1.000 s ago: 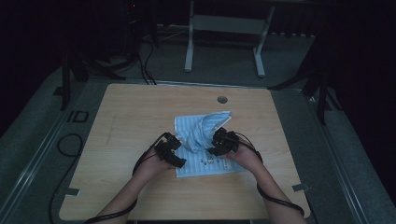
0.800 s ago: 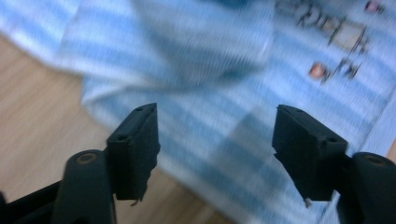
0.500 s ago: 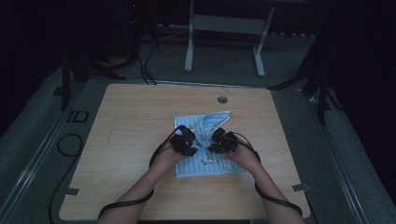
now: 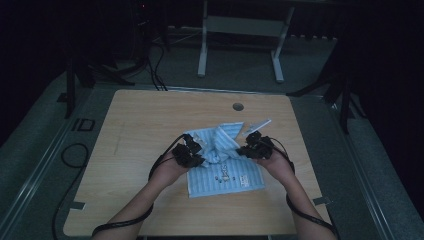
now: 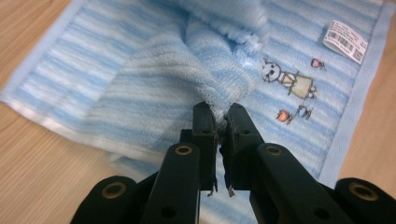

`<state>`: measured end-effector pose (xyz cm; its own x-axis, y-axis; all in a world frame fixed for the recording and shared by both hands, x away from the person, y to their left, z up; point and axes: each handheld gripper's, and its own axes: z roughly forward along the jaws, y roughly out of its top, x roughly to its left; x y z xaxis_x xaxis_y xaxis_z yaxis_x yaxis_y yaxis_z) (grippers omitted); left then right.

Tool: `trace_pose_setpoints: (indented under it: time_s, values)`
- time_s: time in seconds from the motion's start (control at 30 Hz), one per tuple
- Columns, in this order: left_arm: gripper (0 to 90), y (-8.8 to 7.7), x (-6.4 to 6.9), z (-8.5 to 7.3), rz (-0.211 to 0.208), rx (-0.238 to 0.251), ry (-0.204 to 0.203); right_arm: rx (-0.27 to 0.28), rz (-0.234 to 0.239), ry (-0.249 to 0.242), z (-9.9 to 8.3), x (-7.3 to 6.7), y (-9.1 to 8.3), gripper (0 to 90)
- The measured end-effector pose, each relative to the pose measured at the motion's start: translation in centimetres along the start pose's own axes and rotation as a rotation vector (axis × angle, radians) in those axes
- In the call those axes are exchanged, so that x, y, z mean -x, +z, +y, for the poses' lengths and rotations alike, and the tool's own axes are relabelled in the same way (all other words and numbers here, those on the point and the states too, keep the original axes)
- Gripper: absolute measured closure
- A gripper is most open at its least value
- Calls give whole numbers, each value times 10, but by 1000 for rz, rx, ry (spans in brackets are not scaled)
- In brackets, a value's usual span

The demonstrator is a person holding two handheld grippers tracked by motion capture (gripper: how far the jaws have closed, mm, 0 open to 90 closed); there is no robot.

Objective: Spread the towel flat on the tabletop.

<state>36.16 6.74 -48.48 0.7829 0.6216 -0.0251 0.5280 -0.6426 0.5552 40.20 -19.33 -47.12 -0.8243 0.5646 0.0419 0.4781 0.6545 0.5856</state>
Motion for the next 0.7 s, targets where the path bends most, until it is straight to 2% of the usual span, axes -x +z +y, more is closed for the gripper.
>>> trace_pose_setpoints:
  time_s: [0.07, 0.1, 0.17, 0.2, 0.23, 0.27, 0.3, 0.4, 0.43, 0.47, 0.5, 0.53, 0.57, 0.6, 0.63, 0.7]
  values:
    - [836, -9, -3, -2, -5, 1, -2, 9, -8, 5, -2, 3, -3, 876]
    - [836, -18, -8, -3, 3, 7, -12, 14, -18, 28, -7, 9, -10, 876]
    - [835, -18, -8, -3, 3, 7, -12, 19, -20, 36, -9, 12, -12, 876]
    - [835, -26, -18, -3, 36, 7, -22, 23, -23, 52, -12, 17, -15, 876]
    - [834, -26, -18, -3, 36, 7, -22, 27, -24, 59, -14, 18, -16, 876]
    - [834, -27, -22, -2, 54, 8, -27, 27, -24, 59, -14, 18, -16, 876]
    - [833, -27, -32, 2, 85, 3, -36, 25, -31, 79, -17, 23, -17, 876]
    - [832, -24, -42, 5, 113, -11, -48, 23, -32, 110, -20, 28, -16, 876]
    - [832, -20, -53, 8, 130, -15, -69, 21, -29, 116, -21, 30, -15, 876]
    - [832, -20, -53, 8, 130, -15, -69, 21, -29, 116, -21, 30, -15, 876]
    - [829, -15, -64, 10, 157, -15, -95, 19, -33, 140, -25, 35, -12, 877]
    - [828, -15, -64, 10, 157, -15, -95, 19, -21, 152, -27, 38, -11, 876]
    - [826, -9, -75, 10, 168, -13, -127, 19, -11, 164, -30, 40, -9, 876]
    - [819, -5, -80, 11, 176, -17, -142, 14, -16, 174, -32, 42, -7, 876]
    - [809, -5, -80, 11, 176, -17, -142, 10, -10, 187, -34, 45, -5, 876]
    - [795, 7, -90, 11, 157, -46, -174, 10, 2, 198, -36, 47, -3, 876]
